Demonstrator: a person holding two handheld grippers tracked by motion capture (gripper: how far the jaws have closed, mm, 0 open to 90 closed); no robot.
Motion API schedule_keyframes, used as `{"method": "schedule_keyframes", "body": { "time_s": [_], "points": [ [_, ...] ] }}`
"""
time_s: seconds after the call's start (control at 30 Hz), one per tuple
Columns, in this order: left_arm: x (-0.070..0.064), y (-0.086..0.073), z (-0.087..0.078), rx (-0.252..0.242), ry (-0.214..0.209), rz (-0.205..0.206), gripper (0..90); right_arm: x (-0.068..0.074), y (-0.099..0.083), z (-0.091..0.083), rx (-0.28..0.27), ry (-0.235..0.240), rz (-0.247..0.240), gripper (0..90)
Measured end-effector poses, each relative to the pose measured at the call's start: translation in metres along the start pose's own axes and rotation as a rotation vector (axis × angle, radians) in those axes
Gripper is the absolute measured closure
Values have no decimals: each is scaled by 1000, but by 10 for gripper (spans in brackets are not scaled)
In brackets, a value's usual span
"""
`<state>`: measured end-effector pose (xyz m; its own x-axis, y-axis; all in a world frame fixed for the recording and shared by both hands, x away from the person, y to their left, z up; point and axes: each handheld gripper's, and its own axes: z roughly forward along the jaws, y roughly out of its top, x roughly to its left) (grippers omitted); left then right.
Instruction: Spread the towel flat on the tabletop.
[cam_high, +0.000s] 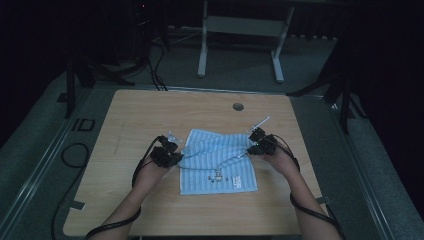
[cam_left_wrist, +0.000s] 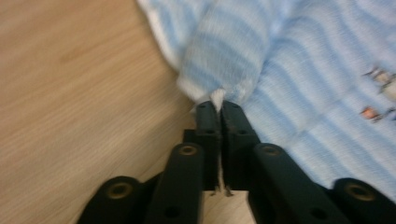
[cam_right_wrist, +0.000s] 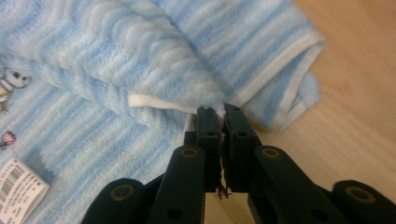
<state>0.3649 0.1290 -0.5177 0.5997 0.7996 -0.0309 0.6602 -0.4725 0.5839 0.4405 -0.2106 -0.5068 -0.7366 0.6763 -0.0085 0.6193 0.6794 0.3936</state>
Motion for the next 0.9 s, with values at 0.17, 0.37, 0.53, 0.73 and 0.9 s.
{"method": "schedule_keyframes", "body": {
  "time_s": [0.17, 0.37, 0.53, 0.73, 0.9],
  "points": [
    [7, -8, -8, -1, -1, -17, 647, -4, -11, -3, -18, -7, 42, 739],
    [-2, -17, -37, -31, -24, 31, 545, 7, -34, -27, -70, 5, 9, 713],
    [-28, -18, -46, -39, -84, 117, 545, 29, -48, -35, -80, 44, -35, 707],
    [-50, -18, -30, -11, -144, 166, 545, 59, -51, -33, -85, 79, -95, 693],
    [-54, -21, -9, 30, -151, 171, 545, 73, -50, -17, -67, 83, -117, 682]
  ]
}}
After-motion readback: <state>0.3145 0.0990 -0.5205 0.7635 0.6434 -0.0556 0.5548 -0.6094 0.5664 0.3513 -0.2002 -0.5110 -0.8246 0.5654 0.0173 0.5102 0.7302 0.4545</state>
